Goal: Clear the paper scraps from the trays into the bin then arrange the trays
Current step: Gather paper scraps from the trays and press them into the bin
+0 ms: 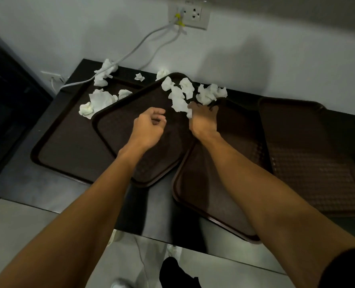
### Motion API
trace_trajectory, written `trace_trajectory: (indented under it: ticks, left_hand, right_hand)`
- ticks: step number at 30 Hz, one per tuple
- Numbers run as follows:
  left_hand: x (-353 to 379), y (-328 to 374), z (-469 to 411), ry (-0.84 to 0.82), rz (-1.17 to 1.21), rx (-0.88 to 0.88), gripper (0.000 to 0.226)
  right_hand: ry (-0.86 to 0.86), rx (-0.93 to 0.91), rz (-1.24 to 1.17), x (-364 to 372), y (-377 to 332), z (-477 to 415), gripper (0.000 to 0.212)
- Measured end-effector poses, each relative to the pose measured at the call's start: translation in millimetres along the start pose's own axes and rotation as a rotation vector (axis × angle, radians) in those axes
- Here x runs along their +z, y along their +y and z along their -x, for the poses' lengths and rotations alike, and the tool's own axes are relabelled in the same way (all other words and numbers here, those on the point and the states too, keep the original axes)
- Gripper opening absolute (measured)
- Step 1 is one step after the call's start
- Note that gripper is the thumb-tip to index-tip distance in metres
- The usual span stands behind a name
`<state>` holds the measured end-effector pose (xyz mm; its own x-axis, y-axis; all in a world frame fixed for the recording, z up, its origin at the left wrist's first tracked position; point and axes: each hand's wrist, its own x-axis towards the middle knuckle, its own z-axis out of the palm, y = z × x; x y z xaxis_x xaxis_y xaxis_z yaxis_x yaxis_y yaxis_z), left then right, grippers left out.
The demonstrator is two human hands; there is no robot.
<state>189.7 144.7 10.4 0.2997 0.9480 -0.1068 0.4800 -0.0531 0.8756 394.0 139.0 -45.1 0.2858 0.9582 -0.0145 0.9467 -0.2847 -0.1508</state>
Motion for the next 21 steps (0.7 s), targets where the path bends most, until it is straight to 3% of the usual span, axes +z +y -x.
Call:
trace_trajectory:
  ticks: [8, 13, 16, 21]
  left_hand:
    - [-11.1, -15.6, -3.3, 0.067, -0.008, -0.048, 0.024]
    - [-13.9, -22.0, -9.8, 0.096, -0.017, -0.057, 0.024]
    - [-13.8, -25.9, -13.9, 0.101, -0.022, -0.061, 0.024]
    - [-13.5, -26.1, -23.7, 0.088, -0.030, -0.064, 0.025]
  right_hand:
    - [0.208, -0.191, -0.166, 6.9, -24.8, 34.3, 0.049]
    - [0.287, -0.063, -0.447, 2.8, -17.6, 38.4, 0.062]
    - [0.167, -0.087, -0.547, 0.1, -13.7, 32.8, 0.072]
    - [-0.101, -0.253, -0.311, -1.4, -19.0, 22.8, 0.077]
